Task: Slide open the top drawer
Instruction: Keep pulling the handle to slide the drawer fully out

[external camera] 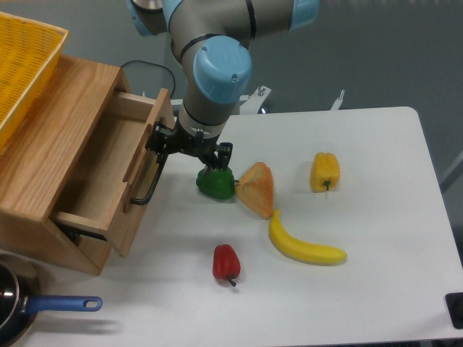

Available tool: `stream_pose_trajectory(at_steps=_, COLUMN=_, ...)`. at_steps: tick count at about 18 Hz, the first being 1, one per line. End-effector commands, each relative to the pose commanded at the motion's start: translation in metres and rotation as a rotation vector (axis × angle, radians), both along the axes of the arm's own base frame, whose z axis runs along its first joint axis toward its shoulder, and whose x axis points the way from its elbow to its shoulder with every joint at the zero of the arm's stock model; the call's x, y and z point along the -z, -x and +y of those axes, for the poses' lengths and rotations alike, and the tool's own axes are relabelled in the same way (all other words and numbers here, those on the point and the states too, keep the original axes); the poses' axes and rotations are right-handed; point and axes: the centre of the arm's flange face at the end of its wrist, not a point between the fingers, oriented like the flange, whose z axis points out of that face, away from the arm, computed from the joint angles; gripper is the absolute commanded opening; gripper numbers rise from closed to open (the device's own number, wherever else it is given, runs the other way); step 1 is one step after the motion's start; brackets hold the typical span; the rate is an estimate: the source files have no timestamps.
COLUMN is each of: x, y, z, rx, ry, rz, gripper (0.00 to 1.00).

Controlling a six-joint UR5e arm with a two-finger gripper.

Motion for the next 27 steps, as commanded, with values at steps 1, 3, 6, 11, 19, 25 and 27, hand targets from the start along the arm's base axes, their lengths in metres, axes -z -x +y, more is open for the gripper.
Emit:
stream_pose_trajectory(at_steps=1, x=0.0, y=0.0, z=-0.001, rx=0.001, ry=0.005, rz=0.005, gripper=1.0)
stream_pose_trajectory(at_steps=3, x=0.001, y=0.001, z=-0.002, rx=0.002, ry=0.015, rz=0.012, gripper=1.0)
stream_pose_trajectory(at_steps=6, x=0.001, y=0.002, z=-0.002, rx=0.001, ry=0.015, rz=0.012, gripper=1.0)
stream_pose_trajectory(at_steps=11, x=0.001, y=0.005, z=-0.004, rx=-0.005, ry=0.016, rz=0.012, gripper=1.0)
stream_pose_trajectory(at_steps=19, x=-0.001, y=0.01, z=-0.006, rx=-0.014, ry=0.014, rz=0.017, gripper=1.0)
stream_pose_trajectory(at_steps=25, x=-0.002, y=0.014, z=-0.007, rx=-0.007, ry=0.008, rz=0.021, gripper=1.0)
stream_pose_trajectory(at_steps=27, x=-0.002, y=0.015, z=-0.007, rx=-0.007, ry=0.007, rz=0.022, gripper=1.0)
